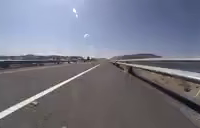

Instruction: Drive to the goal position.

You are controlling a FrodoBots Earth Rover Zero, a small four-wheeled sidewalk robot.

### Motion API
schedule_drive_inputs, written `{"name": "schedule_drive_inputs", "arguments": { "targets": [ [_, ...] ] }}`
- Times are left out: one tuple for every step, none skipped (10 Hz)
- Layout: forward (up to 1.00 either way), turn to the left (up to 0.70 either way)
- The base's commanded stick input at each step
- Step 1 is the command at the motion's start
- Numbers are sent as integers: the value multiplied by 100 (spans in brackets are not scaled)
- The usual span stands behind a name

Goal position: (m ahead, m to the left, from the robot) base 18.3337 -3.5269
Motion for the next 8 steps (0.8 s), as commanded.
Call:
{"name": "schedule_drive_inputs", "arguments": {
  "targets": [
    [100,0],
    [100,0],
    [100,0],
    [100,0],
    [100,0],
    [100,0],
    [100,0],
    [100,0]
  ]
}}
